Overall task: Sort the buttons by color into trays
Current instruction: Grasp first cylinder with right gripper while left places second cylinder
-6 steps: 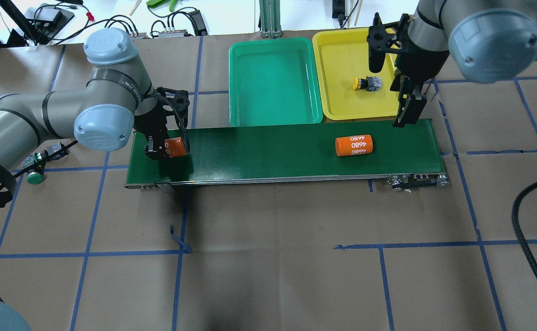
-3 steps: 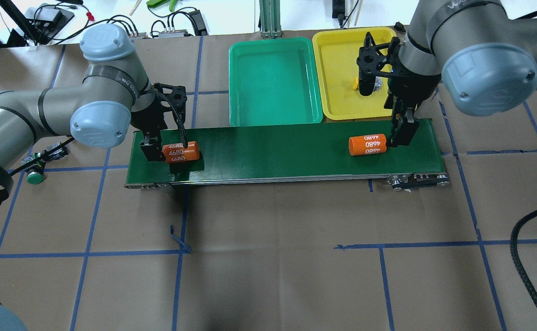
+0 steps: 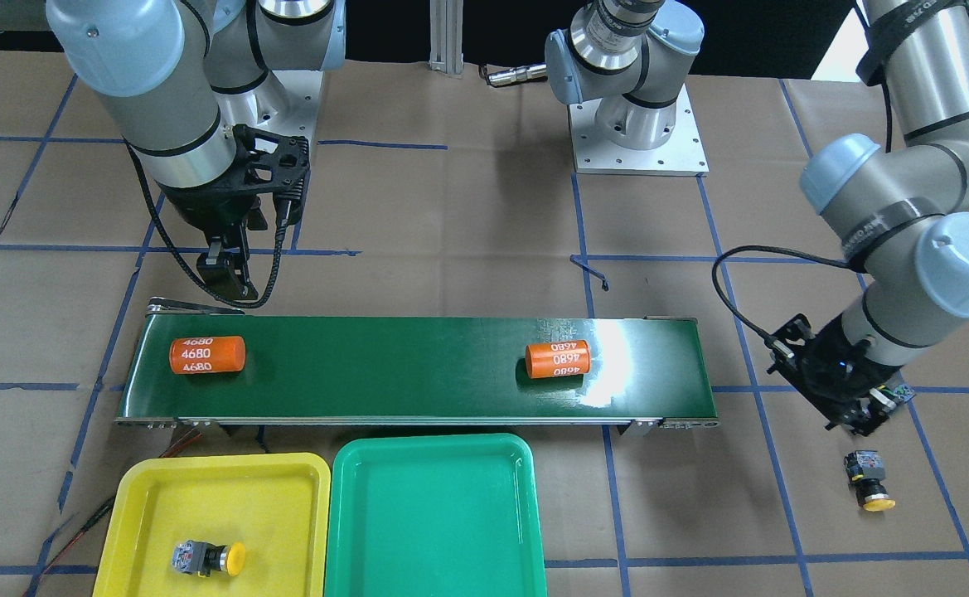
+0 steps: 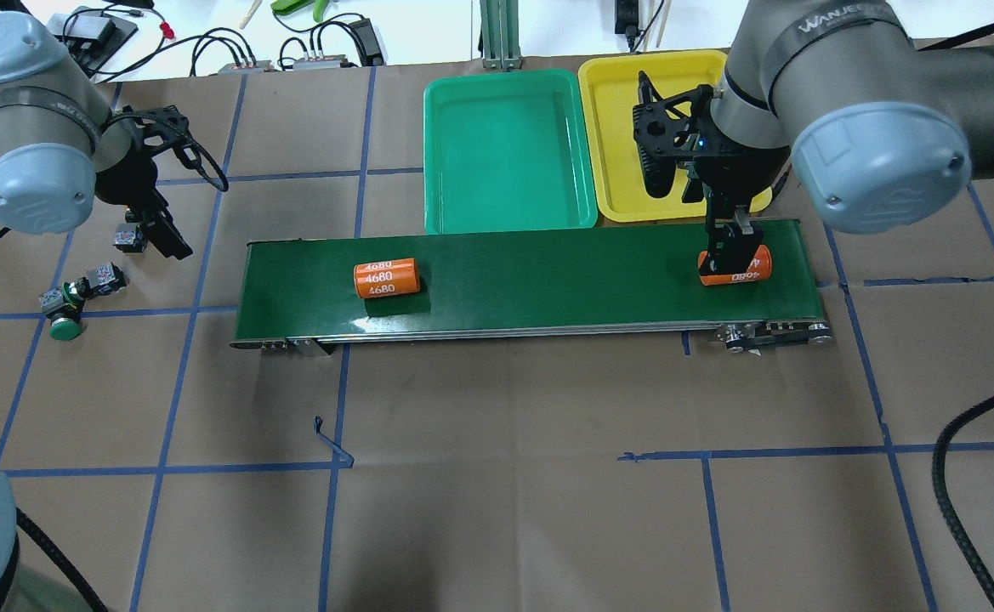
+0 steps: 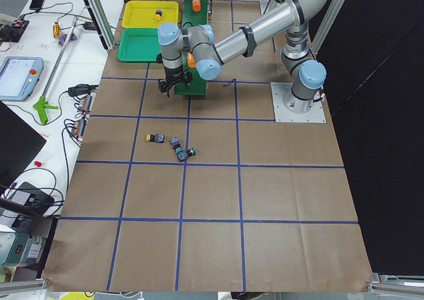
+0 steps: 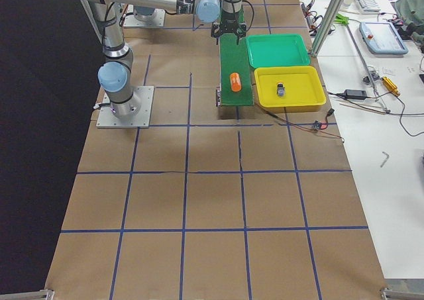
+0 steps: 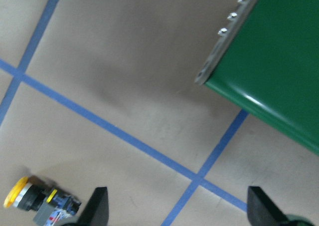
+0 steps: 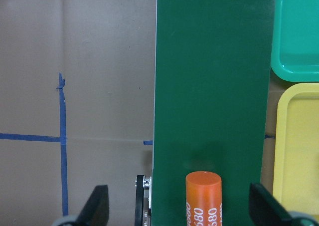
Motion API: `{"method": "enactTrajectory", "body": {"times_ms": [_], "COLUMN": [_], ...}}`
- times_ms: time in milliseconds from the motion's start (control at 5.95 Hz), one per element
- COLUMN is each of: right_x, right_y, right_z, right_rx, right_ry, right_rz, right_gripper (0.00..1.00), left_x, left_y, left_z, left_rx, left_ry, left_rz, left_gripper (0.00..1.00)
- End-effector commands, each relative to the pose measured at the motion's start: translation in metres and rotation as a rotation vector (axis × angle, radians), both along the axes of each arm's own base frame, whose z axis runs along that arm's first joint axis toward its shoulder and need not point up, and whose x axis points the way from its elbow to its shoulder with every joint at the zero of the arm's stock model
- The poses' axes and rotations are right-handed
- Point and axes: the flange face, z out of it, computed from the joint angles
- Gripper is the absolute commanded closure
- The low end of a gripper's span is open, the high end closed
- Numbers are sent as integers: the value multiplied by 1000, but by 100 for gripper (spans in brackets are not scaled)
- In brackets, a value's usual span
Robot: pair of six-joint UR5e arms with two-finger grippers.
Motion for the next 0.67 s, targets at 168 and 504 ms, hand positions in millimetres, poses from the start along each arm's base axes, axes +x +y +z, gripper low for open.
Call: {"method": "enactTrajectory", "body": {"times_ms": [168,504], "right_x": [0,0], "right_y": [-4,2], "right_z": [6,13], "right_rx": [-42,-48], "right_ry": [1,-6], "right_rz": [-23,-75], "right_gripper": [0,0], "left_x": [72,106], "left_y": [-61,-72], "left_z": [-44,-81], "left_rx": [-33,-43], "left_ry": [-16,-11], "left_rz": [445,785], "left_gripper": [4,6]}}
